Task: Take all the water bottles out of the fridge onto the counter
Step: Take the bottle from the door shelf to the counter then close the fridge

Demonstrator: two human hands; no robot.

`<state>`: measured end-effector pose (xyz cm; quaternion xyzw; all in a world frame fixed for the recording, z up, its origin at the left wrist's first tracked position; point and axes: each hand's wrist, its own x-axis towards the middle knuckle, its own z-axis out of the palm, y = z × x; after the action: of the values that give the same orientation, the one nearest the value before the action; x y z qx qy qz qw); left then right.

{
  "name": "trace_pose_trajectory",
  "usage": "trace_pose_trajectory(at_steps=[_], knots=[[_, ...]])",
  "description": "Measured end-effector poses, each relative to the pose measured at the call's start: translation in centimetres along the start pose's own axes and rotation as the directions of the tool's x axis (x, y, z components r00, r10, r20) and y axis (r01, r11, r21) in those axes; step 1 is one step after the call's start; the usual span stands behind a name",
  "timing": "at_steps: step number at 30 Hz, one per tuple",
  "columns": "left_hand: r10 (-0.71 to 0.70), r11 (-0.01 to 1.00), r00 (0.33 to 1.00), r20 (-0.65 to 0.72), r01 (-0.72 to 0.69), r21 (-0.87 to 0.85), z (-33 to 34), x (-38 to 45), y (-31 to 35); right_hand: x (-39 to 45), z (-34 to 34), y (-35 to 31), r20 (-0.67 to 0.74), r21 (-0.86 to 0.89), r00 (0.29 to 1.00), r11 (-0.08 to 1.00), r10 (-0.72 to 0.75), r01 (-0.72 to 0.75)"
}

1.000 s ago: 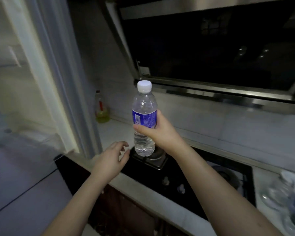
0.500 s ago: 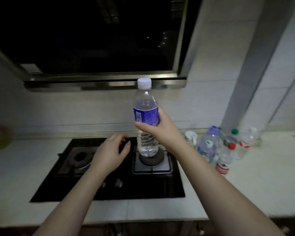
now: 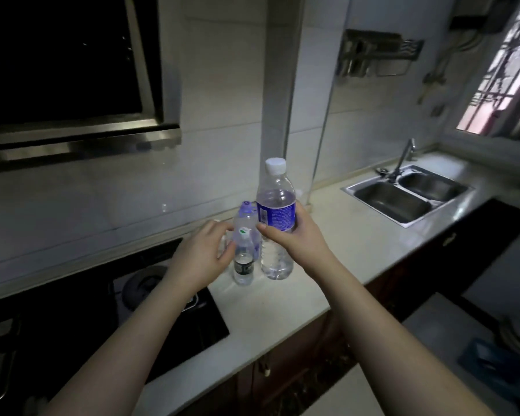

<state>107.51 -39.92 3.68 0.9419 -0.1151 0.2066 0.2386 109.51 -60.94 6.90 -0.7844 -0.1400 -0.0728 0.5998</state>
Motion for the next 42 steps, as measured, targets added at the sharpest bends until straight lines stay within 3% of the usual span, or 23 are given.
trace_pose_trajectory(at_steps=[9, 20, 28, 36, 42], knots=[[0.11, 0.994, 0.985, 0.131, -0.108, -0.016, 8.5, 6.2, 6.7, 0.7, -9.4, 6.5, -0.13, -0.021, 0.99, 0.998, 0.062, -0.065], [-0.028, 1.0, 0.984, 0.176, 0.028, 0.007, 17.1, 11.4, 11.3, 5.6, -17.4, 14.8, -0.028, 0.009, 0.992, 0.992, 0.123, -0.123], [-0.035, 0.984, 0.98, 0.198, -0.001, 0.18, 19.8, 13.5, 10.3, 9.1, -16.7, 19.7, 0.003, 0.063, 0.974, 0.972, 0.228, -0.228], [0.063, 0.952, 0.994, 0.095, -0.089, 0.294, 20.6, 17.6, 7.0, 13.9, -13.7, 24.0, 0.049, 0.052, 0.949, 0.948, 0.312, -0.314], [-0.003, 0.94, 0.984, 0.179, -0.058, 0.335, 21.8, 19.8, 4.0, 17.2, -11.7, 26.2, 0.079, -0.003, 0.931, 0.934, 0.355, -0.356]])
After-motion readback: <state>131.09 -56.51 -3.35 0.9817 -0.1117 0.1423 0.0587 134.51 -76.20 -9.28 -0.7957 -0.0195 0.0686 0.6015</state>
